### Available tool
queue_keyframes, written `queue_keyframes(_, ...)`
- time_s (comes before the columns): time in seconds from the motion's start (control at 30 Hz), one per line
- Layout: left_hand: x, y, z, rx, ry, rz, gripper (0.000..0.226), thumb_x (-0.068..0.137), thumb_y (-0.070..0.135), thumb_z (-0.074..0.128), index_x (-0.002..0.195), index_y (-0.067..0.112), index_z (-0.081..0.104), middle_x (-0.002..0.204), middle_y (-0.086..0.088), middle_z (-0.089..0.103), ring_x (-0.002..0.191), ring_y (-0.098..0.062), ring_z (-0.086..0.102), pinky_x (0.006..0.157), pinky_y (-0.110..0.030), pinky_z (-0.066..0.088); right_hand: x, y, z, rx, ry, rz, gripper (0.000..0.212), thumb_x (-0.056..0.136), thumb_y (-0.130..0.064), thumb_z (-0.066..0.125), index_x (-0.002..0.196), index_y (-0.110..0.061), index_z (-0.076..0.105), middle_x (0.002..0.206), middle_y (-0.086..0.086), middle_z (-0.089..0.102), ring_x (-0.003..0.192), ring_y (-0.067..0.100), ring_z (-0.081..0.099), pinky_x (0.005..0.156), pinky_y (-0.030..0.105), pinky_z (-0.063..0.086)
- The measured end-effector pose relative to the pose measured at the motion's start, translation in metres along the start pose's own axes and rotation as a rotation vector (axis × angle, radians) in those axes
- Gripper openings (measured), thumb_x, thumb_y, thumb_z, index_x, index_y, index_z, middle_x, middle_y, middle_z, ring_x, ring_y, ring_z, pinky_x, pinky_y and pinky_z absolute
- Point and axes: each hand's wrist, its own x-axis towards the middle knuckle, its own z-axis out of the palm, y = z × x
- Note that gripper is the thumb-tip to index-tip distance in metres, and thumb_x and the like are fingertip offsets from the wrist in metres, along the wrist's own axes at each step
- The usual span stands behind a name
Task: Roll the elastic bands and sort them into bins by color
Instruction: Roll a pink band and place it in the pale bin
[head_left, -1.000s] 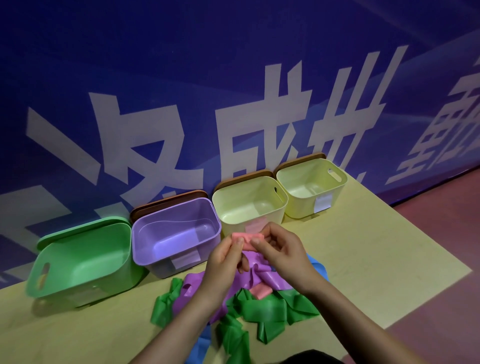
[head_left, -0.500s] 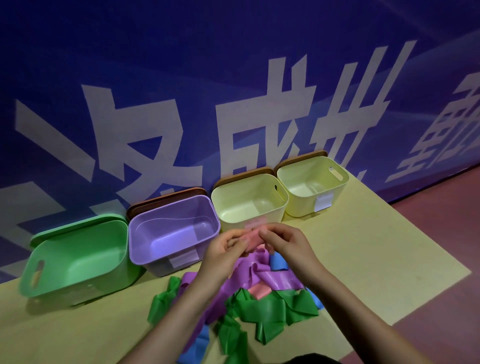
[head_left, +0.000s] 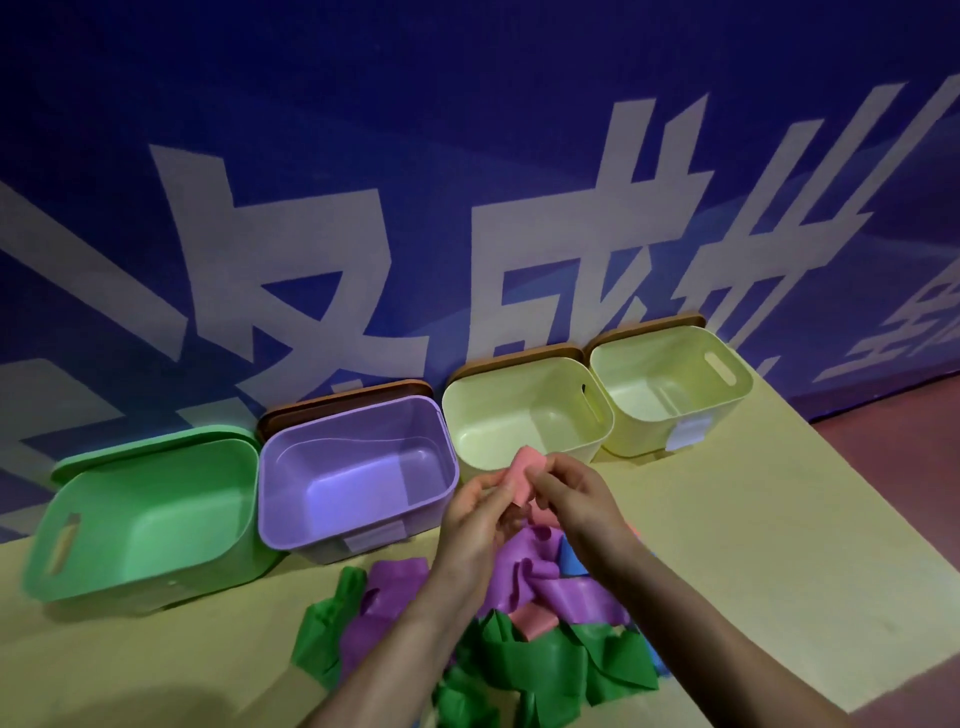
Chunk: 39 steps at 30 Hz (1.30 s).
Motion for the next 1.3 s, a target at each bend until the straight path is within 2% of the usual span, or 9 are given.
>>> queue_keyframes(0.13, 0.037, 0.010, -0.005, -0.173, -0.069, -0.092, 0.016, 0.093, 0.005, 0.052, 0.104, 0.002, 0.062, 0.077, -0.007, 0.070, 0.066, -0.013, 0.065, 0.060, -0.019, 0.050, 0.040, -0.001, 0.002, -0.020, -0.059, -0.013, 0.027, 0.092, 0.003, 0.053, 0.068, -0.009, 0.056, 0.054, -0.007, 0.057, 0.054, 0.002, 0.051, 0.057, 0.014, 0.042)
queue_keyframes(0.2, 0.057, 0.016, -0.013, 0.071, -0.074, -0.044, 0.014, 0.091, 0.003, 0.056, 0.103, 0.006, 0.062, 0.087, -0.009, 0.069, 0.073, -0.012, 0.065, 0.068, -0.018, 0.051, 0.067, 0.008, 0.000, -0.053, -0.093, 0.037, 0.024, 0.092, 0.002, 0.053, 0.071, -0.009, 0.060, 0.059, -0.007, 0.060, 0.060, 0.003, 0.054, 0.063, 0.017, 0.044)
queue_keyframes(0.3, 0.094, 0.028, -0.036, 0.703, 0.053, 0.131, 0.015, 0.088, 0.010, 0.065, 0.101, 0.017, 0.060, 0.104, -0.001, 0.063, 0.086, -0.006, 0.061, 0.071, -0.010, 0.048, 0.111, 0.029, -0.004, -0.175, -0.069, 0.125, 0.019, 0.093, -0.006, 0.055, 0.077, -0.008, 0.063, 0.071, 0.003, 0.060, 0.072, 0.015, 0.056, 0.074, 0.032, 0.048)
queue_keyframes(0.43, 0.130, 0.034, -0.070, 1.065, 0.236, 0.302, 0.015, 0.089, 0.019, 0.061, 0.104, 0.020, 0.064, 0.109, -0.001, 0.060, 0.099, -0.016, 0.060, 0.088, -0.034, 0.048, 0.165, 0.050, 0.009, -0.338, -0.084, 0.244, 0.025, 0.093, -0.005, 0.055, 0.068, -0.010, 0.059, 0.065, 0.003, 0.055, 0.063, 0.013, 0.053, 0.055, 0.015, 0.047)
queue_keyframes(0.6, 0.155, 0.021, -0.081, 1.065, 0.230, 0.106, 0.020, 0.092, 0.024, 0.058, 0.111, 0.016, 0.058, 0.105, 0.000, 0.064, 0.101, -0.018, 0.061, 0.083, -0.026, 0.044, 0.220, 0.081, 0.044, -0.760, -0.198, 0.439, 0.044, 0.074, -0.007, 0.065, 0.031, -0.012, 0.054, 0.041, -0.002, 0.048, 0.050, 0.016, 0.047, 0.050, 0.024, 0.040)
queue_keyframes(0.77, 0.167, 0.010, -0.086, 0.965, 0.245, 0.022, 0.021, 0.091, 0.032, 0.061, 0.104, 0.016, 0.056, 0.093, 0.002, 0.062, 0.094, -0.020, 0.060, 0.084, -0.032, 0.045, 0.245, 0.095, 0.052, -0.872, -0.264, 0.461, 0.010, 0.080, -0.016, 0.066, 0.074, -0.009, 0.069, 0.077, 0.006, 0.062, 0.078, 0.022, 0.060, 0.065, 0.025, 0.045)
queue_keyframes(0.9, 0.170, 0.009, -0.090, 0.850, 0.225, 0.006, 0.016, 0.089, 0.031, 0.064, 0.095, 0.020, 0.054, 0.087, 0.003, 0.061, 0.083, -0.016, 0.057, 0.082, -0.040, 0.049, 0.243, 0.103, 0.058, -0.760, -0.284, 0.373, 0.024, 0.077, -0.002, 0.065, 0.063, -0.021, 0.061, 0.077, 0.003, 0.063, 0.075, 0.019, 0.058, 0.075, 0.031, 0.051)
queue_keyframes(1.17, 0.171, 0.008, -0.090, 0.818, 0.207, -0.005, 0.019, 0.090, 0.031, 0.062, 0.100, 0.016, 0.055, 0.086, 0.004, 0.060, 0.081, -0.016, 0.057, 0.079, -0.037, 0.047, 0.245, 0.111, 0.059, -0.907, -0.268, 0.241, 0.015, 0.083, -0.016, 0.060, 0.096, -0.018, 0.068, 0.104, 0.002, 0.069, 0.096, 0.022, 0.061, 0.084, 0.026, 0.045)
queue_keyframes(1.3, 0.170, 0.008, -0.091, 0.780, 0.209, -0.008, 0.019, 0.090, 0.031, 0.062, 0.100, 0.017, 0.055, 0.086, 0.005, 0.059, 0.078, -0.013, 0.056, 0.073, -0.030, 0.043, 0.247, 0.113, 0.058, -0.981, -0.238, 0.308, 0.008, 0.081, -0.024, 0.062, 0.073, -0.022, 0.064, 0.095, 0.005, 0.070, 0.092, 0.025, 0.063, 0.075, 0.027, 0.046)
